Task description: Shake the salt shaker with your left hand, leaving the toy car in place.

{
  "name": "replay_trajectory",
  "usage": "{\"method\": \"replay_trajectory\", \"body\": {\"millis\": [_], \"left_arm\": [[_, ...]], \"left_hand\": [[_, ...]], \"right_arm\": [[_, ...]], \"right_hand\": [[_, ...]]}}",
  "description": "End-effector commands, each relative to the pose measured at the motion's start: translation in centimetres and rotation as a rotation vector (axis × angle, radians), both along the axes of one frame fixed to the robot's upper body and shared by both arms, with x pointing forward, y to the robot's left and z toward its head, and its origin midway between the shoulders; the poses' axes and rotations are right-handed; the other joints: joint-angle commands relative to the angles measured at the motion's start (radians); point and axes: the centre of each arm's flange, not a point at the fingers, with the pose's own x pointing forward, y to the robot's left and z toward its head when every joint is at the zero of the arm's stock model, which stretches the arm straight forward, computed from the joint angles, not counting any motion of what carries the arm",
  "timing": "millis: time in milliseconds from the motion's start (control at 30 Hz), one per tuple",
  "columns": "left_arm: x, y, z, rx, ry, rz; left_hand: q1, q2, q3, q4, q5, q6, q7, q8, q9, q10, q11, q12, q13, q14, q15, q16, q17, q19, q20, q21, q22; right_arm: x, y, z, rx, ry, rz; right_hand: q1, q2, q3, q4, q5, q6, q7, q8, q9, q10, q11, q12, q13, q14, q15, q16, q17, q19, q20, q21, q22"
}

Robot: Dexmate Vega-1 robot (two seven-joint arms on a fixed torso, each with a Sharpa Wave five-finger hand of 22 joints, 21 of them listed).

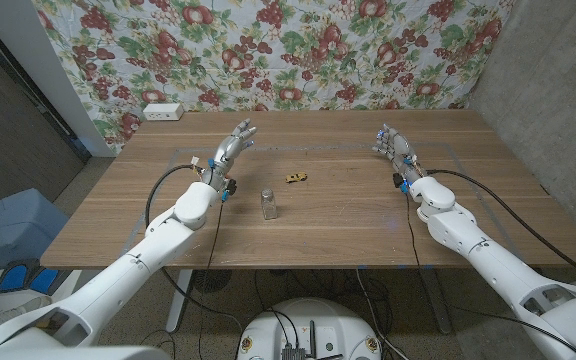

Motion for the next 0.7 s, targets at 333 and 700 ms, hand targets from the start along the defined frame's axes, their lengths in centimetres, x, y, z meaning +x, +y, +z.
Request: {"method": "replay_trajectory", "body": {"millis": [333, 700], "left_arm": [[-2.2, -1.0, -1.7, 0.031, 0.013, 0.0], [-3.0, -1.8, -2.6, 0.039, 0.024, -0.01]], "left_hand": [[0.005, -0.01, 0.0, -0.015, -0.002, -0.001, -0.004, -0.003, 0.006, 0.002, 0.003, -0.007, 0.002, 0.0, -0.007, -0.003, 0.002, 0.004, -0.003, -0.002, 0.002], [0.007, -0.009, 0.0, -0.021, -0.003, -0.002, -0.007, -0.004, 0.006, -0.002, 0.004, -0.009, 0.002, -0.006, -0.009, -0.005, 0.002, 0.004, -0.003, -0.005, 0.003]], "right_arm": [[-0.6, -0.2, -0.4, 0.002, -0.004, 0.013], [-0.5, -0.3, -0.3, 0.001, -0.005, 0.021]], "right_hand": [[-0.006, 0.006, 0.002, -0.006, -0.003, 0.013, -0.001, -0.003, 0.006, 0.006, -0.003, 0.0, -0.002, 0.001, 0.0, 0.01, 0.0, 0.005, 0.003, -0.013, 0.003], [-0.011, 0.007, 0.0, -0.005, -0.004, 0.016, -0.001, -0.003, 0.006, 0.009, 0.0, 0.0, -0.002, 0.002, 0.0, 0.011, -0.001, 0.008, 0.004, -0.02, 0.003]]}}
